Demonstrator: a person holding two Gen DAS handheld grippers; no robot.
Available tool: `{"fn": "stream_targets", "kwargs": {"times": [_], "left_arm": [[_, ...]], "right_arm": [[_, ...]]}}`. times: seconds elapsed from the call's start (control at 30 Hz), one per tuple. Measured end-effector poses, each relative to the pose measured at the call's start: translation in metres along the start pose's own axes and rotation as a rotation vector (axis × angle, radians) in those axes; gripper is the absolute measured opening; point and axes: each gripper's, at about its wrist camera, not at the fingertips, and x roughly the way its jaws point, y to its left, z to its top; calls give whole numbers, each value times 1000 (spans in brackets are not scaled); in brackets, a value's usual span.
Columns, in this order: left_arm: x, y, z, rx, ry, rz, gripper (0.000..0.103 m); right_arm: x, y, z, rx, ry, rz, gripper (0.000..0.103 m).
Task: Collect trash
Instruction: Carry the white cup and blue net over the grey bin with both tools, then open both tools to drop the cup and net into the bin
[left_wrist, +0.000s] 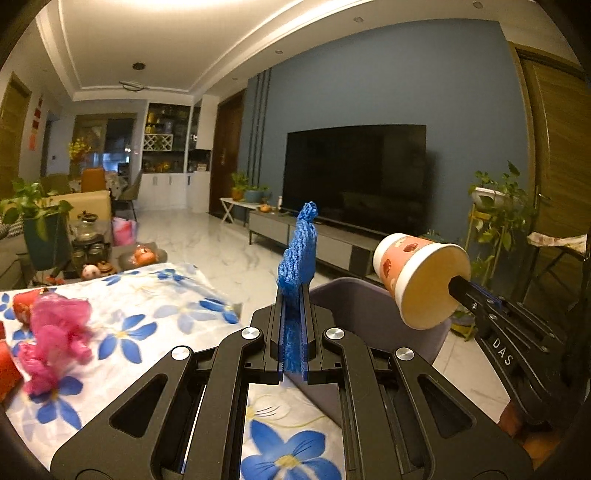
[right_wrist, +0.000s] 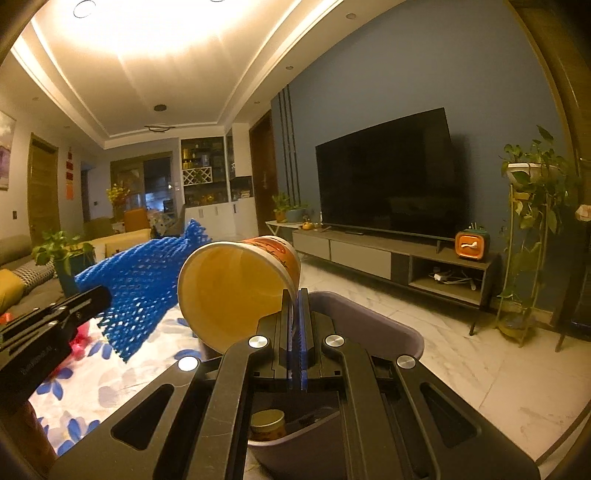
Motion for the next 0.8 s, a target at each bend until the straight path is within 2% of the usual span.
{"fn": "stream_targets", "kwargs": {"times": [0.43, 0.8], "left_arm": [[29, -15, -8, 4, 38, -52, 5], [49, -23, -13, 7, 68, -74, 5]], "right_arm": [[11, -16, -2, 25, 1, -23, 3], [10, -13, -2, 40, 1, -31, 3]]}}
